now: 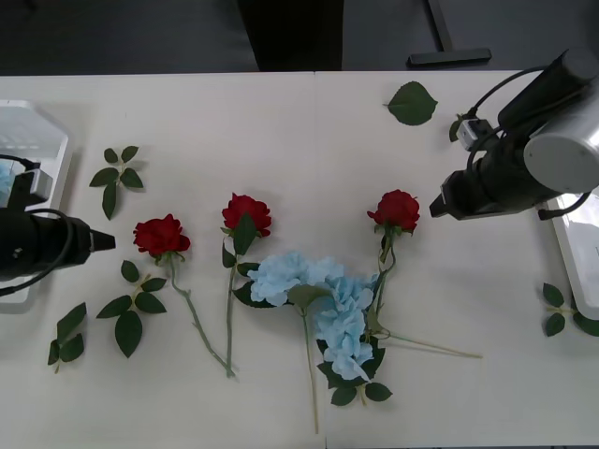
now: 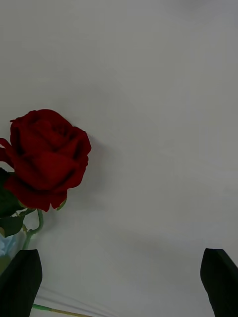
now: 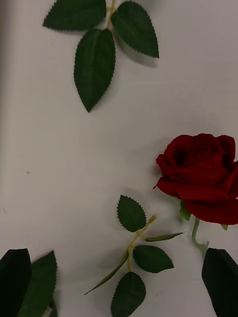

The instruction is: Place the red flowers into the right box and the blue flowers into the left box. If a person shows an open palm, hand one flower to the person first, then continue sorting.

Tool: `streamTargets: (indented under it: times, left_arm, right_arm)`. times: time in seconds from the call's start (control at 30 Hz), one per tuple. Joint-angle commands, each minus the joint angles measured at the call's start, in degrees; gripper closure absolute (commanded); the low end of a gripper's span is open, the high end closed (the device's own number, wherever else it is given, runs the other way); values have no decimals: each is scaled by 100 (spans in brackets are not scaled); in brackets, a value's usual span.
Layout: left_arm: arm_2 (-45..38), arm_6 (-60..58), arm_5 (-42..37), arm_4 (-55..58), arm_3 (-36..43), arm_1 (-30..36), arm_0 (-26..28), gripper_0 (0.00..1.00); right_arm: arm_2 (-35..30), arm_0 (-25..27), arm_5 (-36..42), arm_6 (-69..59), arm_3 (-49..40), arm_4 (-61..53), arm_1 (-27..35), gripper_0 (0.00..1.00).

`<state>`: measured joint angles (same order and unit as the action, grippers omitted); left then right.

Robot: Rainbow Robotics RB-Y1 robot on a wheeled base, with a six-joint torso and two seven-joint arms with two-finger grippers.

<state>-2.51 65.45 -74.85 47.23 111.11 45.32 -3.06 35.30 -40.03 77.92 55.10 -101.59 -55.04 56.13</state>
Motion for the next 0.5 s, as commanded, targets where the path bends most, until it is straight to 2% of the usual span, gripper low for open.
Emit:
streamTargets:
  times: [0.03,0.13,0.33,0.5]
  left_arm:
    - [787,-717,-39,-610,113,-181,-441,0]
    - [1411,-1034,-39,-1155,8,-207,-757,0]
    - [2299,-1482,-39,-1717,-441,-330,-1363,0]
    - [2554,-1464,49,-1717,-783,-533,-1557,0]
  right_arm:
    - [-129,453,136,-1072,-467,696,-507,6]
    - [-129,725,180,-1467,-573,1241,-964,7]
    - [-129,892,549,-1968,-590,2014,-1737,6]
    - [-129,901,830,-2162,-573,2331,-2142,6]
